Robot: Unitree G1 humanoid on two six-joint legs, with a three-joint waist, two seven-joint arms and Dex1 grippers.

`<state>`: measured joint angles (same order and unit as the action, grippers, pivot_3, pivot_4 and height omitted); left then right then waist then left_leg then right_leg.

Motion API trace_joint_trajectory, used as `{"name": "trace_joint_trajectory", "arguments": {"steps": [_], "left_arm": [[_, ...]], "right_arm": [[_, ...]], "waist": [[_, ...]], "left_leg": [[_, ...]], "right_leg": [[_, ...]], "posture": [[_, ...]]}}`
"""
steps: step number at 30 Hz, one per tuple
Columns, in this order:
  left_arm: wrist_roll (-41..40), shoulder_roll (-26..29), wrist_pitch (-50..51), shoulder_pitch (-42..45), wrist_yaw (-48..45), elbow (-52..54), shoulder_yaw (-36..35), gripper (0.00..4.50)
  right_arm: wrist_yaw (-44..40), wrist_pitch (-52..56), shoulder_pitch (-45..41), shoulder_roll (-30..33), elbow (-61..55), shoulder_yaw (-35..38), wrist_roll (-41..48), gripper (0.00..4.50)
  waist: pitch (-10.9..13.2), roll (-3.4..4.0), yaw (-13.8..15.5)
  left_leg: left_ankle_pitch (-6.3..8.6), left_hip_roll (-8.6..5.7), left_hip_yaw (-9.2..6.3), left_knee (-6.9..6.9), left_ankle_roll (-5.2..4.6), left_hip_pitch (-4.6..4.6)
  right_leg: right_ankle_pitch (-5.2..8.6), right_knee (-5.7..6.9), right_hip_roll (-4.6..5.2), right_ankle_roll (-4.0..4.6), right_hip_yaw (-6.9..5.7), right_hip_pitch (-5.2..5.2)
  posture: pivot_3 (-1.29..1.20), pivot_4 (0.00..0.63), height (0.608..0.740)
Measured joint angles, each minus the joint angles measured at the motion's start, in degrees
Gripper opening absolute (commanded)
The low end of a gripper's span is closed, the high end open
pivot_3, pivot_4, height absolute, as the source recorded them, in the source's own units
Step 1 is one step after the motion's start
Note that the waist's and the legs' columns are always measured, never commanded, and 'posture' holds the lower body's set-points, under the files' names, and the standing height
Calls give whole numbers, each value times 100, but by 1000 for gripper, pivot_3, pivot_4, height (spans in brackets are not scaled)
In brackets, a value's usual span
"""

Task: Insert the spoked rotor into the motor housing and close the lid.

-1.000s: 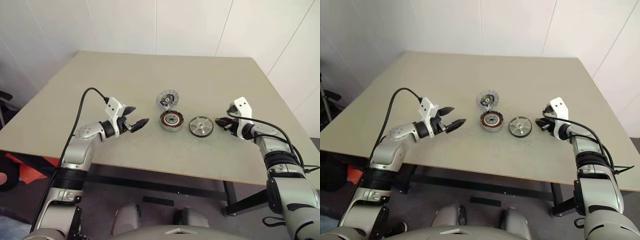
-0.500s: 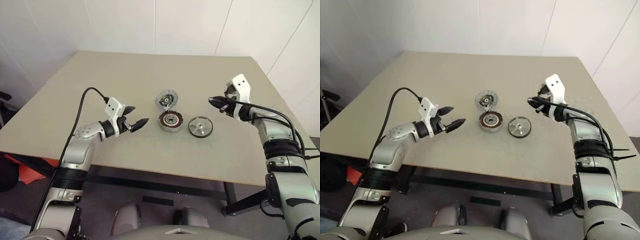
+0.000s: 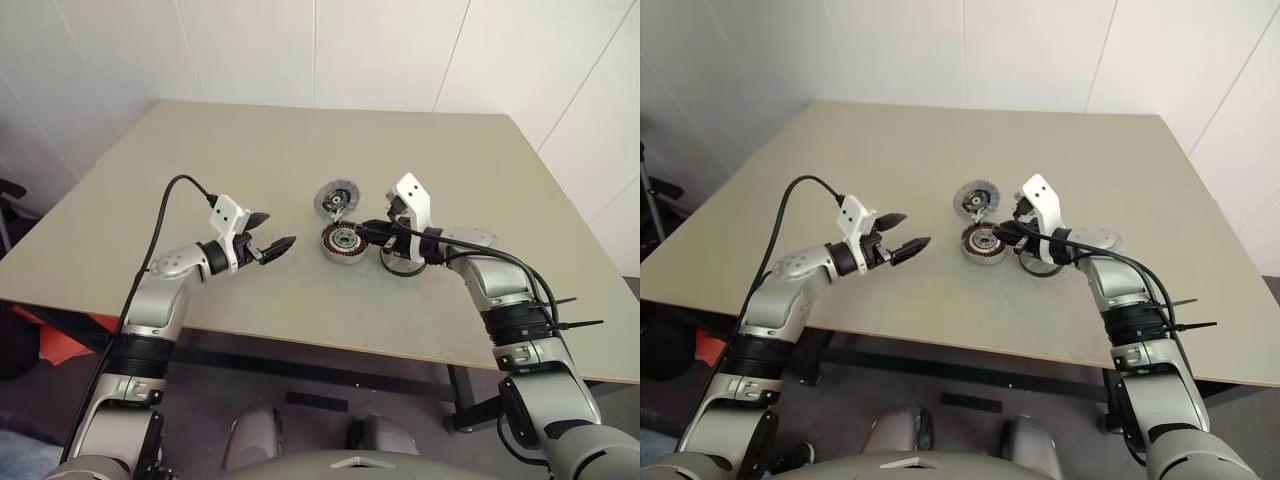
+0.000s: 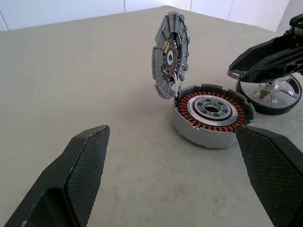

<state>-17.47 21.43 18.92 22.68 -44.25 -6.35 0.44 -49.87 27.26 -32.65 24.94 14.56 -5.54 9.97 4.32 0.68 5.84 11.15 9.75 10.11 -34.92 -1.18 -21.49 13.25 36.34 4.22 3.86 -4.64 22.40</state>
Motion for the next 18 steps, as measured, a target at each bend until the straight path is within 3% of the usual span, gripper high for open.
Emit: {"name": "trace_joint_trajectory", "arguments": {"steps": [18], "left_arm": [[-6,-8,-22,-20,75,26,10,4500]], "right_arm": [[519,-424,-351,-649,1217,-202,-271,652]], "waist": [[0,0,-25]], "left_leg": [[-3,-2,1,14,5,4]], "right_leg": [[-4,-6,0,7,0,-1]], "posture": [[0,0,740]]}}
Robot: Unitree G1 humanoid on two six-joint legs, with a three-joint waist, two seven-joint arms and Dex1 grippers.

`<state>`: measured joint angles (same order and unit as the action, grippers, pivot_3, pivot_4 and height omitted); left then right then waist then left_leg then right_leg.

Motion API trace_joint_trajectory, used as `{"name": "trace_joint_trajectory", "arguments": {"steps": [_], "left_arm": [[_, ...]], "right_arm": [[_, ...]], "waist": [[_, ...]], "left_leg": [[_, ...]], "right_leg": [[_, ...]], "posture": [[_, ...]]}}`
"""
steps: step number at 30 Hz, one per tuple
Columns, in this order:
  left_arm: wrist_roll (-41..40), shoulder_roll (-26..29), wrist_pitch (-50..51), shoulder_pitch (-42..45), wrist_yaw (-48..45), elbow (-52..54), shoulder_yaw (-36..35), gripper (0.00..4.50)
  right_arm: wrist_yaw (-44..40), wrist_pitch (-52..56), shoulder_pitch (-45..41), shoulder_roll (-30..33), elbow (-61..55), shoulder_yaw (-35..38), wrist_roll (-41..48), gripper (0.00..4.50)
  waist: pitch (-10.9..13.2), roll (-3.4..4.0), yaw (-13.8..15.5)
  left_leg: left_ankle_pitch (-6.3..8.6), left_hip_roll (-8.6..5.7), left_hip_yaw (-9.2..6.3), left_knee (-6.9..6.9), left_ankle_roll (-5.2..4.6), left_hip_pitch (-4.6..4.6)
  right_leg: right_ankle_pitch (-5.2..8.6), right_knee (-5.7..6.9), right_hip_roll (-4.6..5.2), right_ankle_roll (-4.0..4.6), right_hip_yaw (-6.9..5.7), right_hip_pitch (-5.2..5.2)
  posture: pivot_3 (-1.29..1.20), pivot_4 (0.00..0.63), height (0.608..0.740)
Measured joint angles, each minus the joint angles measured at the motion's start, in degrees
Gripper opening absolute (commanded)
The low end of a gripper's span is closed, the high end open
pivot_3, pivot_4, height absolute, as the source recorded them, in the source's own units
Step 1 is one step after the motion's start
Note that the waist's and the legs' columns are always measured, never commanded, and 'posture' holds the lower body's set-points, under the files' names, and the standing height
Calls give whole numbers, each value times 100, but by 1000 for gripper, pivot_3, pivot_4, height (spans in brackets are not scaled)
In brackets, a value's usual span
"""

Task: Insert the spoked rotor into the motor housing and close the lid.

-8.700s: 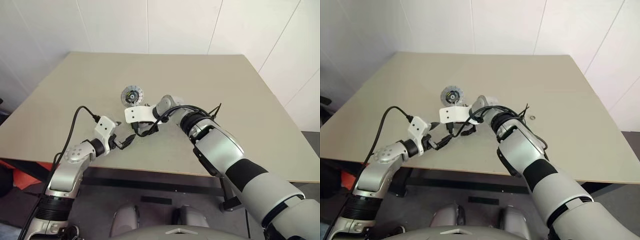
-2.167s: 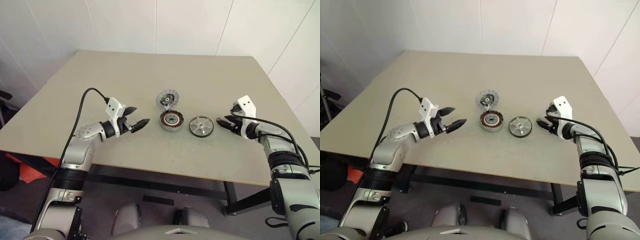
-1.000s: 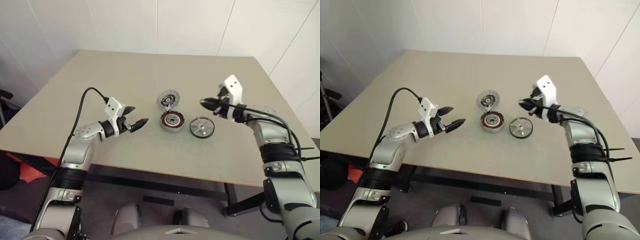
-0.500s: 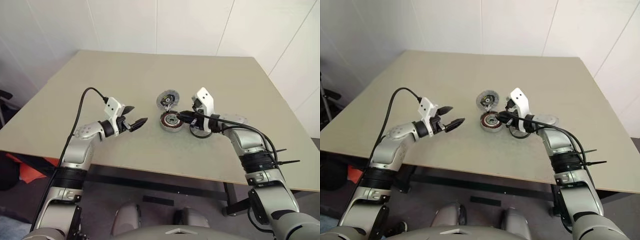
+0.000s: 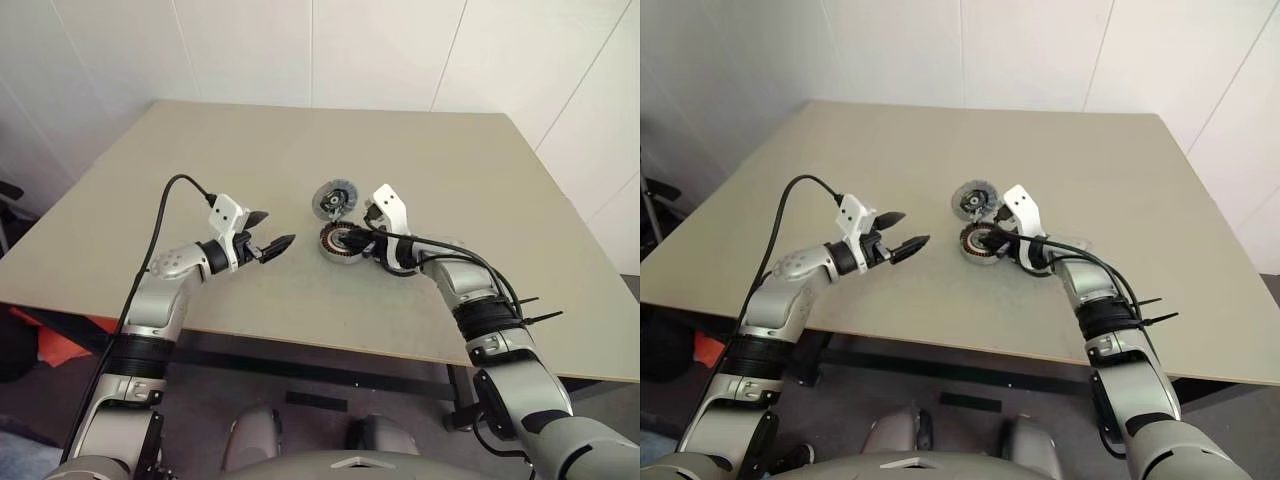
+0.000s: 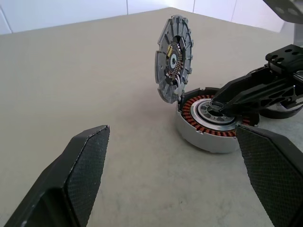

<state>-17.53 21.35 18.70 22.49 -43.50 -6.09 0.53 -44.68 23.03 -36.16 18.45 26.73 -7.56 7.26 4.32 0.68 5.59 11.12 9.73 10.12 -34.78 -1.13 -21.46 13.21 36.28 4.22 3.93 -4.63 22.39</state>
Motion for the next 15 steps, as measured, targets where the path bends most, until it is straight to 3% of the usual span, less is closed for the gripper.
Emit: {"name": "trace_joint_trajectory", "arguments": {"steps": [15], "left_arm": [[3,10,1,-11,-1,10,8,4500]], "right_arm": [[-134,-25,-17,214,-272,-108,-148,652]], "waist": [[0,0,2]], "left_leg": [[0,0,0,4,0,0]], "right_leg": [[0,-1,0,1,0,1]], "posture": [[0,0,740]]}}
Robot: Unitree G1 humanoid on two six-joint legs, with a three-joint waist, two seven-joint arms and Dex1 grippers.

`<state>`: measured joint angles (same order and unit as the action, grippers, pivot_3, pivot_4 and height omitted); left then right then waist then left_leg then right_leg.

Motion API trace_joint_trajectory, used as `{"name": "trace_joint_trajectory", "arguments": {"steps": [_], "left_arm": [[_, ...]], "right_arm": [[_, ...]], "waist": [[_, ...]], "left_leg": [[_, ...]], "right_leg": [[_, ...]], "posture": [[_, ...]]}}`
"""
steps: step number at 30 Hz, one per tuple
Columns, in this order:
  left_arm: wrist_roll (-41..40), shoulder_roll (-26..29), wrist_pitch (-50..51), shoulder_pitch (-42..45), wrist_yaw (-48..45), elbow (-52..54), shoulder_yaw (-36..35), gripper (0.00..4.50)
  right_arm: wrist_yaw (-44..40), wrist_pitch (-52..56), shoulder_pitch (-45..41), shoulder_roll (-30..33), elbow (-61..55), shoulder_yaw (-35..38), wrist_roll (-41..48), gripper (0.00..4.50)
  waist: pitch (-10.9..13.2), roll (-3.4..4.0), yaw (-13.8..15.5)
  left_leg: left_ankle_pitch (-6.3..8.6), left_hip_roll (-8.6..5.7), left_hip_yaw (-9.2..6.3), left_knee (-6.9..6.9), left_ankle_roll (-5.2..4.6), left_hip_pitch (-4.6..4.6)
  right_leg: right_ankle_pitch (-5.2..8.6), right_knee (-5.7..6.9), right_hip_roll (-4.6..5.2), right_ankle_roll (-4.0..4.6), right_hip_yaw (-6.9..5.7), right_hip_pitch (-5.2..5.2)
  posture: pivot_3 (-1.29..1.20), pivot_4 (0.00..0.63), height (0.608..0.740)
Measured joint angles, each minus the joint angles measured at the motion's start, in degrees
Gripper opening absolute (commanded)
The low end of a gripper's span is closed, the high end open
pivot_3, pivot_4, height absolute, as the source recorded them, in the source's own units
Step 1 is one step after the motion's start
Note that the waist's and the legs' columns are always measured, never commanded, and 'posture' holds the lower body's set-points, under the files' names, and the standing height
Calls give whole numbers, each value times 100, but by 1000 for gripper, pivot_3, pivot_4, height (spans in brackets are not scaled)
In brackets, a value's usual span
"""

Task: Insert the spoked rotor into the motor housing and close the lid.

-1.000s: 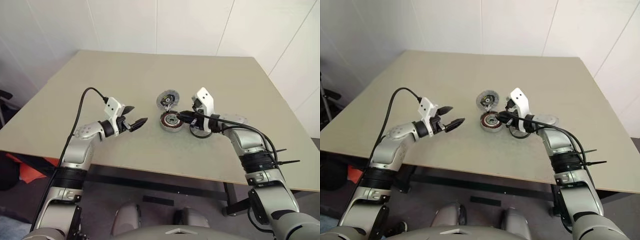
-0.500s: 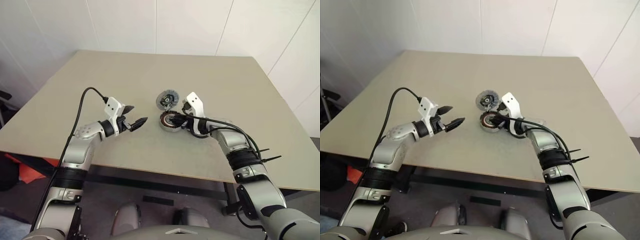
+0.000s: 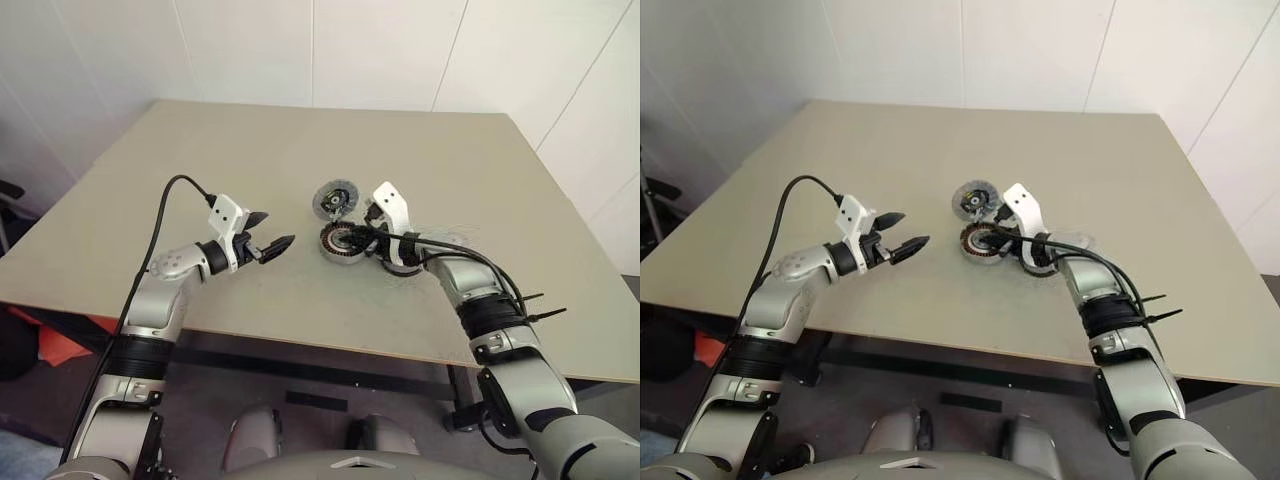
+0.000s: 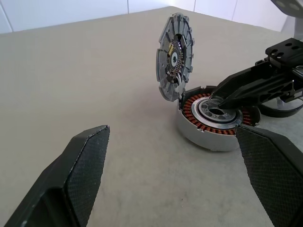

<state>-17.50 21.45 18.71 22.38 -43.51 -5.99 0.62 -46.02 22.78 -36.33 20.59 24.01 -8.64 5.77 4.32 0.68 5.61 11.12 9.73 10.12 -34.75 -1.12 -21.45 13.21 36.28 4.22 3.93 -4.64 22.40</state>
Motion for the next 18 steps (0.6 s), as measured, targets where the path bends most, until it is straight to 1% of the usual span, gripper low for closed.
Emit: {"name": "trace_joint_trajectory", "arguments": {"steps": [5,7,9,18], "left_arm": [[5,-3,-2,0,-2,-3,18,4500],[12,-3,-7,0,-4,-5,19,4500],[19,-1,-11,0,-4,-8,18,4500],[65,0,-11,-7,0,-7,19,4500]], "right_arm": [[-142,115,136,-1,-78,-45,6,652],[-188,163,152,0,-165,-73,7,1379],[-190,171,168,-1,-203,-89,3,1930],[13,98,163,-2,-204,-91,-66,1930]], "waist": [[0,0,-1],[0,0,0],[0,0,0],[0,0,-2]], "left_leg": [[0,-1,0,1,-1,0],[0,-1,0,1,0,0],[0,-1,0,1,0,0],[0,-1,0,1,0,1]], "right_leg": [[0,-2,0,0,0,0],[0,-2,0,0,0,-1],[0,-1,0,0,0,-1],[0,-2,0,0,0,-1]], "posture": [[0,0,740],[0,0,740],[0,0,740],[0,0,740]]}}
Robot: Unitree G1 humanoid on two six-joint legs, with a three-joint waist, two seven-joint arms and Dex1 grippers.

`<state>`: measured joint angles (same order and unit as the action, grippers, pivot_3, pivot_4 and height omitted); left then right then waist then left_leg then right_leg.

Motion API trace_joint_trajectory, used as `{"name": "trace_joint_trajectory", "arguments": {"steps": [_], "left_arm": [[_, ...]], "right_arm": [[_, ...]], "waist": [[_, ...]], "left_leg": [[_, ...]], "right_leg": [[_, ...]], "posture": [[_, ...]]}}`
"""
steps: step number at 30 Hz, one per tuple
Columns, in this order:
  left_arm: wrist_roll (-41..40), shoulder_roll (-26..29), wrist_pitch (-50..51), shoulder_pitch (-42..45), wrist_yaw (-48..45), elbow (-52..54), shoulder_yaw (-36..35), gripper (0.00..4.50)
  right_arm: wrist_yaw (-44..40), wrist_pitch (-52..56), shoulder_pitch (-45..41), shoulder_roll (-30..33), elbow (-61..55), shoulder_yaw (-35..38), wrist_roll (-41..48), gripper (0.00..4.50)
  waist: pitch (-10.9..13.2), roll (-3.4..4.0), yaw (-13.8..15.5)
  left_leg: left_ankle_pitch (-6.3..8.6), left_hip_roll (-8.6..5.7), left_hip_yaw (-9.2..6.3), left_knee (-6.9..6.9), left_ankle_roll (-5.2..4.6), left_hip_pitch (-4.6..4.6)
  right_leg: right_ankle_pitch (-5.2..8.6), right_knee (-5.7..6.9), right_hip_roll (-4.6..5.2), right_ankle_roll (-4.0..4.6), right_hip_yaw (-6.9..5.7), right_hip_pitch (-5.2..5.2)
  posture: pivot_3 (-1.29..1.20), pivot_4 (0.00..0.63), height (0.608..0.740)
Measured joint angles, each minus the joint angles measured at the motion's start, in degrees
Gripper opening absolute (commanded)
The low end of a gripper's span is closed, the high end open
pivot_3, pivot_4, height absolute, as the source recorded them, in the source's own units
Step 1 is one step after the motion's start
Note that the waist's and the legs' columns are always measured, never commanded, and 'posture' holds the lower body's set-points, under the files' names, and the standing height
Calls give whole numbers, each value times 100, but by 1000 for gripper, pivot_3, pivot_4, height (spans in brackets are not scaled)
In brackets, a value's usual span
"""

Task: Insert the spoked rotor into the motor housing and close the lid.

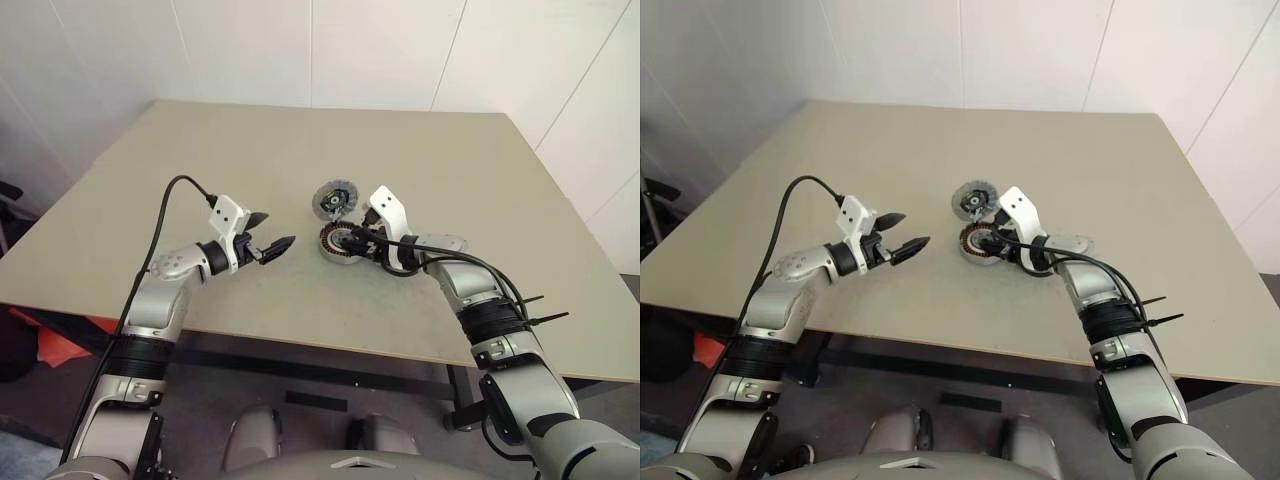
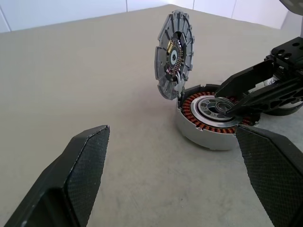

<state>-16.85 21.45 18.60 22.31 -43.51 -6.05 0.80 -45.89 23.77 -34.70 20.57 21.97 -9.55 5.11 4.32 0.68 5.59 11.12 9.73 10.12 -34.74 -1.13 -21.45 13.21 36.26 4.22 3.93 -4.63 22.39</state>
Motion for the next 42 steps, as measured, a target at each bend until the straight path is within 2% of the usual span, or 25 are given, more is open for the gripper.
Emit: {"name": "trace_joint_trajectory", "arguments": {"steps": [10,13,17,30,42], "left_arm": [[26,0,0,-32,0,2,21,4500],[30,-1,-1,-32,-1,1,49,4500],[30,-2,-3,-32,0,1,87,4500],[33,-2,-12,-32,9,-5,88,4500],[47,52,-46,-69,25,-5,88,4500]], "right_arm": [[-85,121,-30,122,-363,104,152,1930],[-60,124,-30,168,-373,108,155,1345],[-148,138,-24,262,-463,107,166,52],[-289,141,137,355,-676,-158,106,21],[-207,-135,61,163,-211,-241,-50,21]], "waist": [[0,0,2],[0,0,2],[0,0,4],[0,0,3],[0,-1,-5]], "left_leg": [[0,0,0,0,0,0],[0,0,0,0,0,0],[0,0,0,1,0,-1],[0,0,0,1,0,0],[0,0,0,3,0,1]], "right_leg": [[0,-1,0,0,0,0],[0,0,0,0,0,0],[0,-1,0,0,0,0],[0,-2,0,-1,0,0],[0,-5,0,0,0,-1]], "posture": [[0,0,740],[0,0,740],[0,0,740],[0,0,740],[0,0,740]]}}
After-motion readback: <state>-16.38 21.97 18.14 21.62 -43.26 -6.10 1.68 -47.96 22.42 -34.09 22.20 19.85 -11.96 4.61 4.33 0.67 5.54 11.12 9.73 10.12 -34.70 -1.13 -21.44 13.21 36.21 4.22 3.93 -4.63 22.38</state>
